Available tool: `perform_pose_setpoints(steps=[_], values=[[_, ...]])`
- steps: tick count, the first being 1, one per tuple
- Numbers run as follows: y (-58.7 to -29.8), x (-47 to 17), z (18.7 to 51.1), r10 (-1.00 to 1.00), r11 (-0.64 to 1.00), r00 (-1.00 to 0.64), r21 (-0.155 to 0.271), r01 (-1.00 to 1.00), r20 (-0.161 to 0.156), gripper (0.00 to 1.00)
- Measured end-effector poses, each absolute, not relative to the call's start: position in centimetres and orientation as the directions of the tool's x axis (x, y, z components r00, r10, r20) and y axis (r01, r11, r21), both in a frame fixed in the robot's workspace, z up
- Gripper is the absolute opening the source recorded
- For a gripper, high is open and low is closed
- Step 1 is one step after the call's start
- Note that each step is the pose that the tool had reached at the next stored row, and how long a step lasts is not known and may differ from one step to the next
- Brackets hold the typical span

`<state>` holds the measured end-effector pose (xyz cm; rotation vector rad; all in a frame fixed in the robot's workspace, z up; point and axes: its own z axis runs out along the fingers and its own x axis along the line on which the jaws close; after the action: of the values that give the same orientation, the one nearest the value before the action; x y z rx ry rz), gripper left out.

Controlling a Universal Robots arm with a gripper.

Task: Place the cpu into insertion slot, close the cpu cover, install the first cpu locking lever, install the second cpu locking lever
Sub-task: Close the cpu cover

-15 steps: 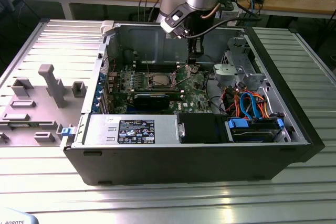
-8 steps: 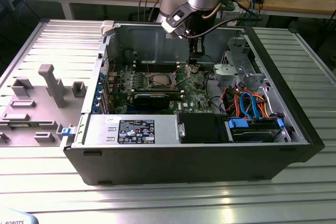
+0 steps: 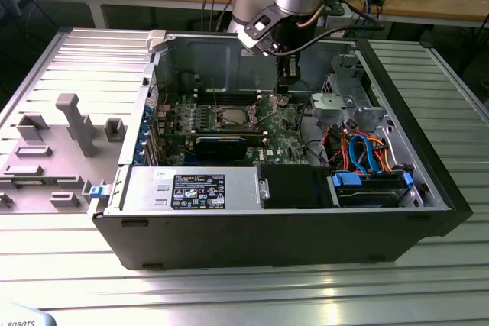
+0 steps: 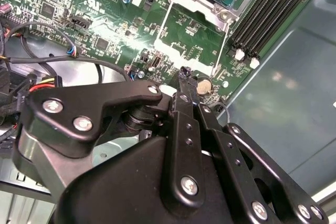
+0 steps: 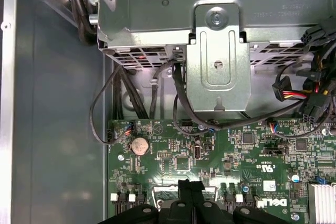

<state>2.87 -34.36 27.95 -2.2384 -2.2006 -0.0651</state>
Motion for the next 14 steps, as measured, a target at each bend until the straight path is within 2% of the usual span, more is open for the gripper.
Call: perform_pose_setpoints(steps=[14], values=[[-34.36,3.75,27.95,0.999,-0.018,0.017,0.028,0.999,0.031,0.11]])
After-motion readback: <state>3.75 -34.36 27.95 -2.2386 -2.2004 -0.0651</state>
